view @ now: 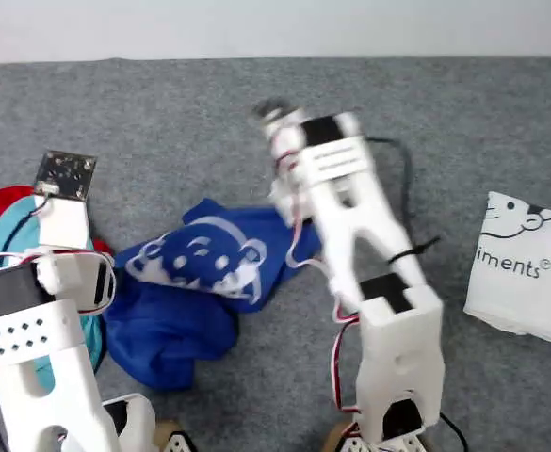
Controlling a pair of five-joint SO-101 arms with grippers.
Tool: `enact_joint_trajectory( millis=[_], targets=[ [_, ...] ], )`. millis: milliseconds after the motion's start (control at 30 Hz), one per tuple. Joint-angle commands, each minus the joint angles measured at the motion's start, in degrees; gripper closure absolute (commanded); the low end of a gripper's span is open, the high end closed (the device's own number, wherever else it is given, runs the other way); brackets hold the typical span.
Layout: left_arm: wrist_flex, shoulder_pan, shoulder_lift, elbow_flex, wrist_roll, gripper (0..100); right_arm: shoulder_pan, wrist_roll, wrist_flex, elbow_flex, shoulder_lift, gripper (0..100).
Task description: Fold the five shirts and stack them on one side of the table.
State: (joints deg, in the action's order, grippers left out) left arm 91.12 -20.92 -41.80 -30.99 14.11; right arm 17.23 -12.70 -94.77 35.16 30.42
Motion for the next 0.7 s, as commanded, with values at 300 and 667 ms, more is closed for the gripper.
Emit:
enact_joint_trajectory(
  millis=[300, 667],
  targets=[
    [0.62, 20.04, -0.79, -1.8, 3.25, 82, -13.93, 0.88, -3.74, 7.56, -0.57, 98.9],
    [-9.32, 41.93, -0.62, -18.15, 3.08, 81, -11.38, 0.97, -7.78, 7.56, -0.57, 98.9]
  ],
)
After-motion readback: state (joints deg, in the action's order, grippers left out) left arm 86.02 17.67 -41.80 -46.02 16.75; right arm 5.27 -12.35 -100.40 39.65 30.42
